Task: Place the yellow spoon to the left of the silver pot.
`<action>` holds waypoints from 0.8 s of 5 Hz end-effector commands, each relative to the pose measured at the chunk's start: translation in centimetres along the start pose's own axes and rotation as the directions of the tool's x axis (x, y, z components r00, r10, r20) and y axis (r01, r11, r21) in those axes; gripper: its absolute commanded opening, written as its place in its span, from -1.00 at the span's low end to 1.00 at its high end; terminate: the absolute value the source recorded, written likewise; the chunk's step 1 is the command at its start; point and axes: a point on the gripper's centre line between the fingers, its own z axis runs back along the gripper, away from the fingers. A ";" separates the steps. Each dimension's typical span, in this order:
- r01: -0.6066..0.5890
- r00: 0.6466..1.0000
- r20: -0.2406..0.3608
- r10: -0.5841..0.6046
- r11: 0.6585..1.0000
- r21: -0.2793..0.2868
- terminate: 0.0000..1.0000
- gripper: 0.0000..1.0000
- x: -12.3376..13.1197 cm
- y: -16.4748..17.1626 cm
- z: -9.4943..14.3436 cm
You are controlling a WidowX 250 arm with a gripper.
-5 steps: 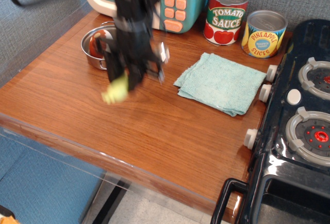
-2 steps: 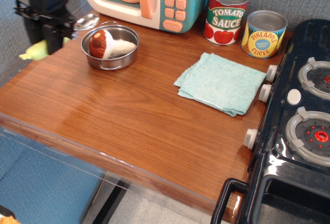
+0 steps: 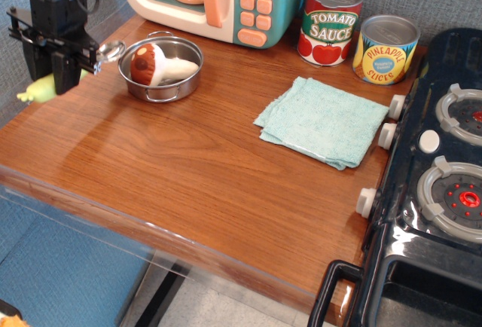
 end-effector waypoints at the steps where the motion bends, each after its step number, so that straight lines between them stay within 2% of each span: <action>1: -0.014 0.997 -0.072 0.014 1.000 -0.002 -1.00 -1.00 0.0 1.6 -2.4; 2: -0.015 0.995 -0.100 0.014 1.000 -0.017 -1.00 -1.00 -0.2 2.1 -3.2; 3: 0.012 0.994 -0.109 -0.015 1.000 -0.022 -1.00 1.00 -0.1 2.1 -3.2; 4: 0.035 0.998 -0.041 -0.037 0.998 -0.048 -1.00 1.00 -0.2 1.8 -1.8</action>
